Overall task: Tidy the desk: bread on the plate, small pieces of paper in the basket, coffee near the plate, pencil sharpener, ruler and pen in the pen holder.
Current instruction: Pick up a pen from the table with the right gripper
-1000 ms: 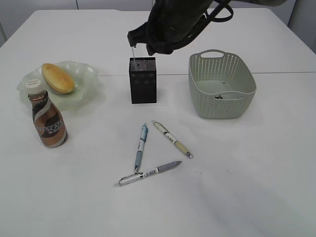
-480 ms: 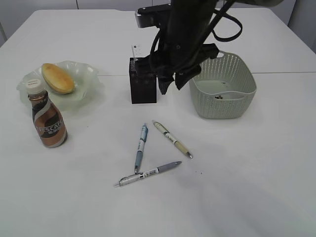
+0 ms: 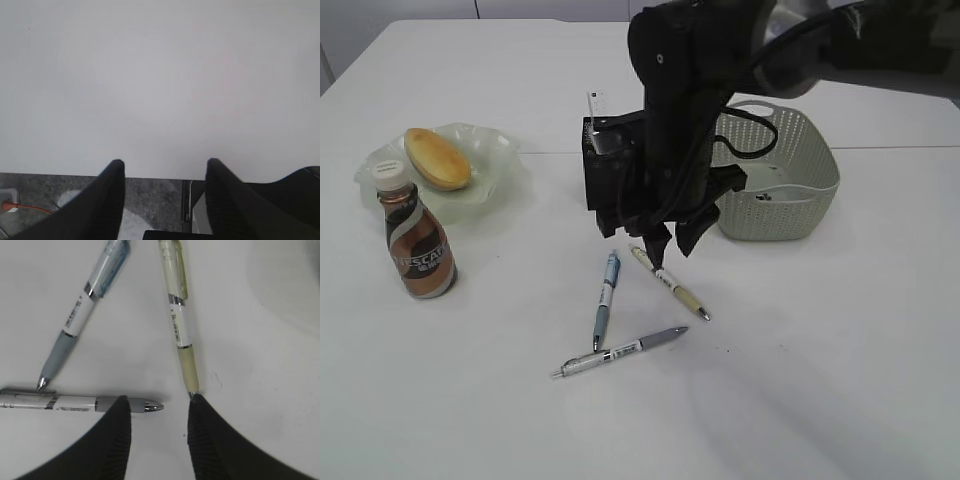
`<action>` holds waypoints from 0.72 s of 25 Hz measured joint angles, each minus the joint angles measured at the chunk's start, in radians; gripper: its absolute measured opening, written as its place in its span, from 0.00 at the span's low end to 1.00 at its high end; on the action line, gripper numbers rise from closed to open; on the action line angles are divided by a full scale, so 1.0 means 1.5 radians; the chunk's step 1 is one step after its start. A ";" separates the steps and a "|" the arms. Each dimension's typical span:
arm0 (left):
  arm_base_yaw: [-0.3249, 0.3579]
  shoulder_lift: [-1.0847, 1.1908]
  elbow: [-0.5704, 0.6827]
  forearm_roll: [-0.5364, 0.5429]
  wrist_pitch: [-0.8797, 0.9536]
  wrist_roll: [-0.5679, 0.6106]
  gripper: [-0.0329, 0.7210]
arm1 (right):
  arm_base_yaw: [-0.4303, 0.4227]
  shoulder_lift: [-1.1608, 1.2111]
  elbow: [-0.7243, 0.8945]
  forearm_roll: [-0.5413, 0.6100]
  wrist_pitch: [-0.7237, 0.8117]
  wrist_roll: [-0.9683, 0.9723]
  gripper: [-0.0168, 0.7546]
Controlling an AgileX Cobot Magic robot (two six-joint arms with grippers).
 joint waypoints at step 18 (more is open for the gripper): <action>0.000 0.000 0.000 -0.035 0.000 0.000 0.55 | 0.000 0.024 0.000 0.004 -0.039 -0.137 0.48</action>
